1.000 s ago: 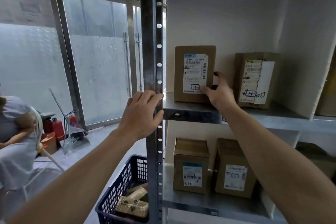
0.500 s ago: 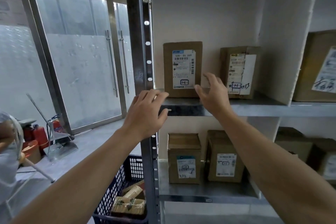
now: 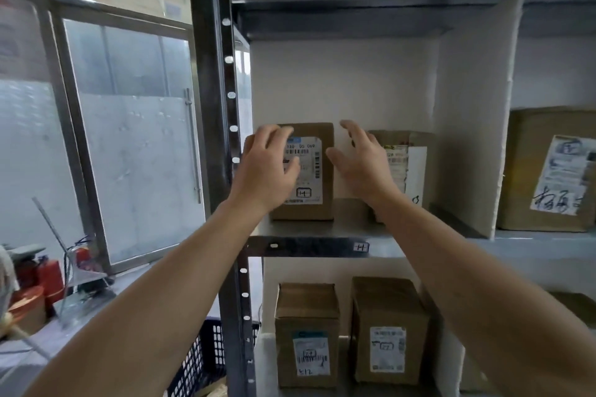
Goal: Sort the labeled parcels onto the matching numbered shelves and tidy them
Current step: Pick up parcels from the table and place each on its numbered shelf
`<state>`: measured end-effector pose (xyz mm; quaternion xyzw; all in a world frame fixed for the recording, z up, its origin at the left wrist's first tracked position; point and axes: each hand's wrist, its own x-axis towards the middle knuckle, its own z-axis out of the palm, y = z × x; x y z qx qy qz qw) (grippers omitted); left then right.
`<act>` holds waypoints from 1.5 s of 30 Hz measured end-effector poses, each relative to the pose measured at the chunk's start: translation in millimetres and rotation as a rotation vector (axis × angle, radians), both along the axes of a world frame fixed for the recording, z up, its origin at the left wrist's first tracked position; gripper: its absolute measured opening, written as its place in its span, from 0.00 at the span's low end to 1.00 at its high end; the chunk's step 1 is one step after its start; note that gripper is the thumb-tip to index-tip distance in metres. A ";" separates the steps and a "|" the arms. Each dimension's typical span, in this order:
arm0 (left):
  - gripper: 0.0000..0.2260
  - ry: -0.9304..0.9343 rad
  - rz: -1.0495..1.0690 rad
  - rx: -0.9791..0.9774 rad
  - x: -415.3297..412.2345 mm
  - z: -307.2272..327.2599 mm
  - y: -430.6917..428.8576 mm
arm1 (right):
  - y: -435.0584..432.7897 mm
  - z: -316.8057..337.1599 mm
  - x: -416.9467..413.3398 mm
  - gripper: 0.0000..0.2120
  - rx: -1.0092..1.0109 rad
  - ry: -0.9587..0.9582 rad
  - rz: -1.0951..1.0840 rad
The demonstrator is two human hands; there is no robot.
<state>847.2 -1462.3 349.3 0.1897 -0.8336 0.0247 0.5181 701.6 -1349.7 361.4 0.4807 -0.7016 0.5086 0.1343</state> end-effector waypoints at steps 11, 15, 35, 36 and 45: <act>0.30 0.127 0.112 0.296 -34.9 -3.3 -20.1 | -34.7 1.5 -23.7 0.30 -0.065 -0.108 0.207; 0.30 0.118 0.091 0.328 -38.7 -6.7 -27.8 | -41.5 -2.4 -31.4 0.30 -0.066 -0.158 0.269; 0.32 0.153 0.065 0.368 -43.6 -12.9 -32.4 | -45.4 -14.6 -39.8 0.32 -0.101 -0.164 0.295; 0.32 0.151 0.058 0.368 -43.3 -12.7 -33.3 | -44.7 -13.4 -39.0 0.32 -0.094 -0.162 0.291; 0.28 0.260 -0.033 0.114 -32.1 -9.1 -19.7 | -12.8 -11.5 -18.4 0.28 -0.129 -0.002 0.090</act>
